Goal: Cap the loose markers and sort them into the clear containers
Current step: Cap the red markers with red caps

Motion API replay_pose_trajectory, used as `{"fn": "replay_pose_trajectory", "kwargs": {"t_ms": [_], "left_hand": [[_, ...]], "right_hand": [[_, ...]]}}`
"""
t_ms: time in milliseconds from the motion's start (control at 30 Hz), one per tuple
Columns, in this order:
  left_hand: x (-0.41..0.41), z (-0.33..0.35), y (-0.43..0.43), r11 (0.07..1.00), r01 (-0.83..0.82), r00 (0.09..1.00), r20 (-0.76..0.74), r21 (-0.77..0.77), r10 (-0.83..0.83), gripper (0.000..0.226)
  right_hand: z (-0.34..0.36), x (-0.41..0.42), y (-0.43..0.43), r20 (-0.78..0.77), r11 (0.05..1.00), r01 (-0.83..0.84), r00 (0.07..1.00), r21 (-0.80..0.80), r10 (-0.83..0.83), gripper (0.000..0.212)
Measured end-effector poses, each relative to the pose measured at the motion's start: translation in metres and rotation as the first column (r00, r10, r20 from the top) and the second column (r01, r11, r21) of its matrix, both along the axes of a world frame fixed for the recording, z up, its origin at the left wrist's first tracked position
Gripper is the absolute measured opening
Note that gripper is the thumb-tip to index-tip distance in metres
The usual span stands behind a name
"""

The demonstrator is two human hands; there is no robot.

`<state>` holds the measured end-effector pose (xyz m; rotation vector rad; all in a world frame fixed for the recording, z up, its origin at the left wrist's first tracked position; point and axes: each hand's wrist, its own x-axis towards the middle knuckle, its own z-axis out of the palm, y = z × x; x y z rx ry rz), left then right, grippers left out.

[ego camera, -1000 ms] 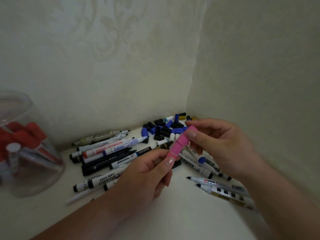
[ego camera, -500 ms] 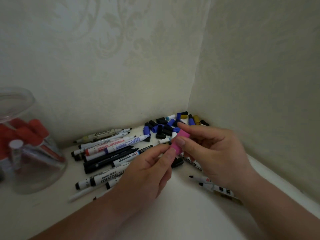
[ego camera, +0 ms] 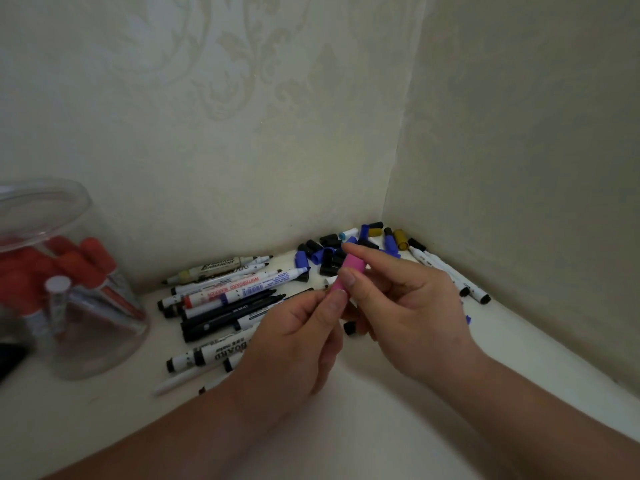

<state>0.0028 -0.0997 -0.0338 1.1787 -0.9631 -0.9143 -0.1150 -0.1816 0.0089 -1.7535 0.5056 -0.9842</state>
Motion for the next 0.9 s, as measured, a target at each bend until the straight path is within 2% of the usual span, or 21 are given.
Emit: {"fn": "replay_pose_trajectory", "kwargs": {"t_ms": [167, 267, 333, 433, 500, 633, 800, 900], "left_hand": [[0.004, 0.001, 0.001, 0.997, 0.066, 0.985, -0.159, 0.034, -0.059, 0.07], [0.007, 0.0, -0.002, 0.993, 0.104, 0.964, -0.252, 0.051, -0.088, 0.06], [0.01, -0.001, -0.004, 0.989, 0.138, 0.932, -0.344, 0.051, -0.112, 0.057], [0.015, -0.001, -0.007, 0.982, 0.19, 0.863, -0.474, -0.018, -0.176, 0.074], [0.015, 0.001, -0.009, 0.98, 0.194, 0.835, -0.515, -0.048, -0.191, 0.082], [0.013, 0.004, -0.013, 0.974, 0.212, 0.796, -0.564, -0.08, -0.22, 0.079], [0.017, 0.004, -0.011, 0.979, 0.198, 0.823, -0.553, 0.057, -0.134, 0.075], [0.017, 0.01, 0.0, 0.97, 0.169, 0.85, -0.524, 0.174, -0.054, 0.069]], "right_hand": [[0.001, 0.003, 0.0, 0.076, 0.995, -0.078, 0.994, 0.067, 0.073, 0.029], [0.001, 0.007, 0.001, 0.118, 0.988, -0.138, 0.985, 0.074, 0.129, 0.03], [-0.004, 0.011, 0.002, 0.097, 0.988, -0.156, 0.983, 0.019, 0.154, 0.035], [-0.008, 0.013, 0.001, 0.004, 0.982, -0.183, 0.983, -0.054, 0.183, 0.048], [-0.003, 0.011, -0.002, 0.01, 0.987, -0.148, 0.989, -0.056, 0.148, 0.051], [0.026, 0.023, -0.001, 0.136, 0.998, -0.061, 0.989, -0.035, 0.066, 0.04], [0.082, 0.077, 0.029, 0.26, 0.983, -0.089, 0.957, -0.162, 0.13, 0.031], [0.114, 0.119, 0.052, 0.332, 0.951, -0.092, 0.923, -0.295, 0.193, 0.032]]}}
